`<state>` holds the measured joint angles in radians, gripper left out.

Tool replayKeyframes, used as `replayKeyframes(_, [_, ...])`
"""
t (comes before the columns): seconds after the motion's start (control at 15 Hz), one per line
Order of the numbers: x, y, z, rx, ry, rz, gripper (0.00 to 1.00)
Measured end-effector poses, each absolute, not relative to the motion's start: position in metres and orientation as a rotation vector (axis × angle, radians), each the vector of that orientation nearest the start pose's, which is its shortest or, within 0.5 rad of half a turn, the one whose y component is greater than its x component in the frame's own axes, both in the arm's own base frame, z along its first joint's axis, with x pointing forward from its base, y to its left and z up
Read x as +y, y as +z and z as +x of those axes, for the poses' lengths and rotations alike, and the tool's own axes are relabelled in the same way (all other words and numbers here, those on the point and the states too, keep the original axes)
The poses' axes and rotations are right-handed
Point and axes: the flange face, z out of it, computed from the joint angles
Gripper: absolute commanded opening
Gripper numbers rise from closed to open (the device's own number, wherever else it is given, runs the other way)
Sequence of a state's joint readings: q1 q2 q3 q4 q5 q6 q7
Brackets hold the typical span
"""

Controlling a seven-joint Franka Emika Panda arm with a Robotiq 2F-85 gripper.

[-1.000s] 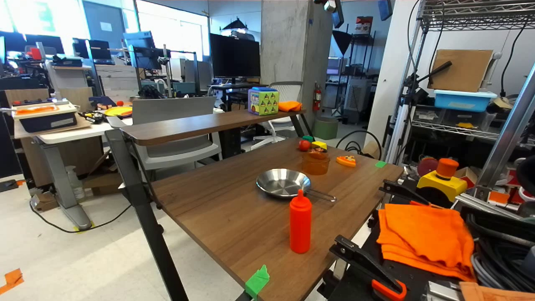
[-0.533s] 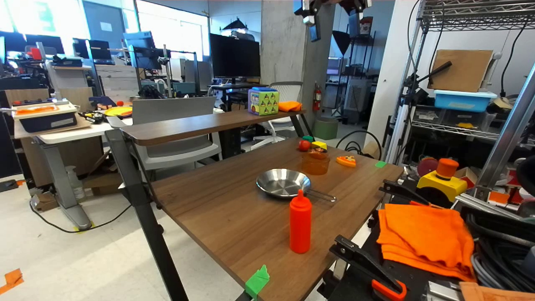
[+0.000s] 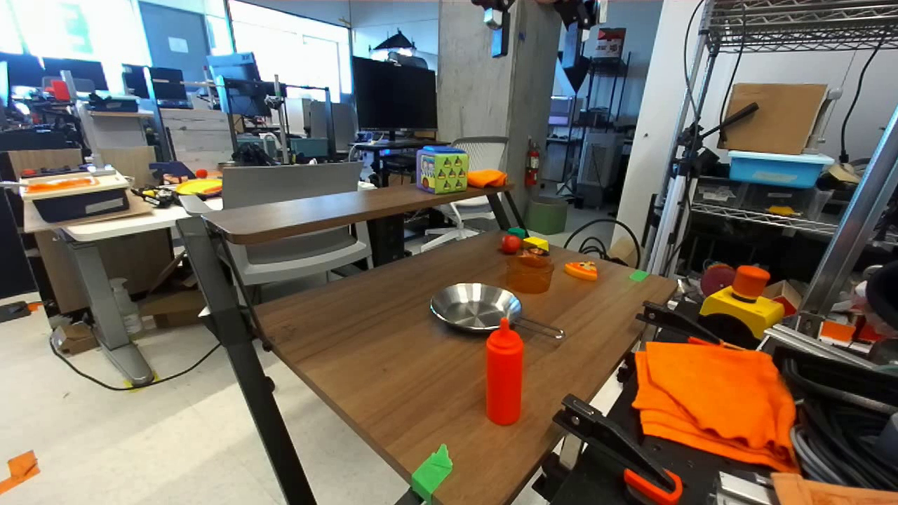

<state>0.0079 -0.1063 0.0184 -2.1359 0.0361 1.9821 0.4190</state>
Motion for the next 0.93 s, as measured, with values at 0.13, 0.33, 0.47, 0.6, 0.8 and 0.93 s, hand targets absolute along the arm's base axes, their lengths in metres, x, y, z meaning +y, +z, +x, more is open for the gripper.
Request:
replayKeyframes(0.13, [0.007, 0.452, 0.5, 0.633, 0.043, -3.015, 1.0])
replayKeyframes(0.33, [-0.006, 0.454, 0.481, 0.544, -0.01, -3.031, 1.0])
replayKeyframes(0.47, [-0.007, 0.449, 0.473, 0.433, -0.037, -3.116, 1.0])
replayKeyframes(0.6, [-0.002, 0.441, 0.469, 0.324, -0.059, -3.199, 1.0])
replayKeyframes(0.8, [0.008, 0.432, 0.468, 0.19, -0.109, -3.26, 1.0])
replayKeyframes(0.93, [0.01, 0.427, 0.468, 0.106, -0.163, -3.283, 1.0])
